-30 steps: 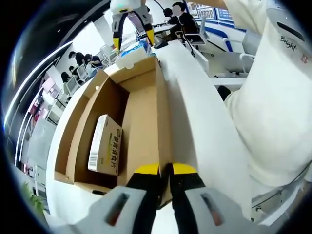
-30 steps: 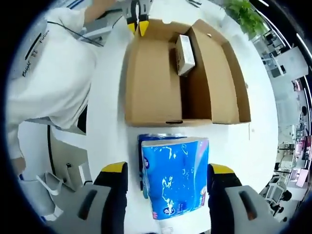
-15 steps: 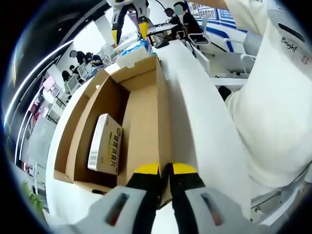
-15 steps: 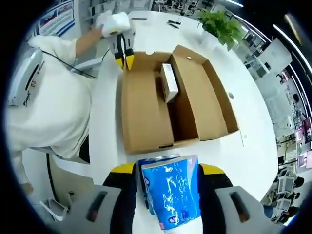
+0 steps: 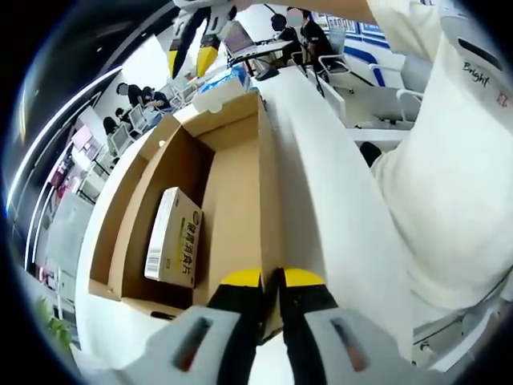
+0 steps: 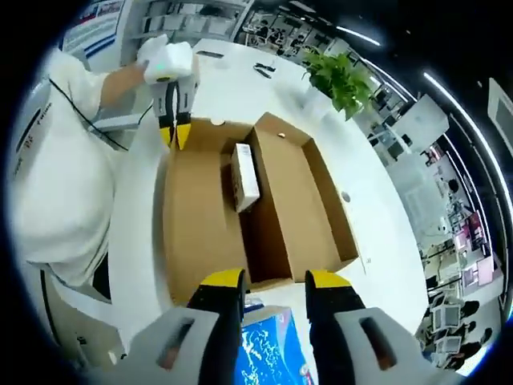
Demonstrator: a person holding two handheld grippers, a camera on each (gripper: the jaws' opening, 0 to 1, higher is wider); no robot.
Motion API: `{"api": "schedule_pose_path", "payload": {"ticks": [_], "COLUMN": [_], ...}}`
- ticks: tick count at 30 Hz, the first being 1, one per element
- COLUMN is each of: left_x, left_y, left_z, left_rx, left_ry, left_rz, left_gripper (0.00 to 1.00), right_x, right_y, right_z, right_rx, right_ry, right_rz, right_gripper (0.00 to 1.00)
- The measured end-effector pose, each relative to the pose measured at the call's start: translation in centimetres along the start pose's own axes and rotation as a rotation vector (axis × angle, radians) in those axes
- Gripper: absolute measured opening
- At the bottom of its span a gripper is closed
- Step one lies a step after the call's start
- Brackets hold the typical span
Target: Operate the shoe box by opening the lid, removing the specified soft item, and placing it in the target area until the item is outside and the box remains undamaged.
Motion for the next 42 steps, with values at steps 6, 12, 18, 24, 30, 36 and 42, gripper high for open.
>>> {"api": "schedule_pose_path", "payload": {"ticks": [6, 12, 18, 24, 30, 36, 42], "left_x": [0.0, 0.0, 0.1, 0.1, 0.1, 0.2, 0.3], "left_y": [0.0, 0.0, -0.1, -0.1, -0.3, -0.8, -1.0], "left_z": [0.0, 0.0, 0.1, 0.2, 0.3, 0.5, 0.6], "left_rx": [-0.019, -0.013, -0.011, -0.007, -0.007, -0.005, -0.01], "left_ry": [-0.007, -0.007, -0.004, -0.002, -0.003, 0.0, 0.002], "left_rz": [0.002, 0.015, 0.02, 0.025, 0.035, 0.037, 0.036], "left_gripper": [0.06, 0.06, 0.05, 0.05, 0.04, 0.04, 0.04], "right_x": [0.2, 0.4, 0.7, 1.1, 1.8, 3.4, 4.0], "right_y": [0.7, 0.7, 1.1, 1.7, 1.5, 0.9, 0.6], "right_z": [-0.8, -0.7, -0.6, -1.3, -2.8, -3.3, -4.4], "right_rx": [0.132, 0.238, 0.296, 0.308, 0.353, 0.343, 0.326], "right_ry": [0.103, 0.18, 0.202, 0.232, 0.266, 0.217, 0.264], "right_rz": [0.056, 0.057, 0.105, 0.201, 0.188, 0.199, 0.192], "right_gripper": [0.26, 0.22, 0.28, 0.26, 0.31, 0.3, 0.41]}}
Point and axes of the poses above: the point that each gripper's makers call its tool centre point, and the gripper's own axes: x roughly forward along the fingers, y roughly to its right, z roughly out of its underside, the point moved 7 cm from there along -x, roughly backward along the fingers, and after that the axes turned 5 degrees about -z, right-handed, at the moved point
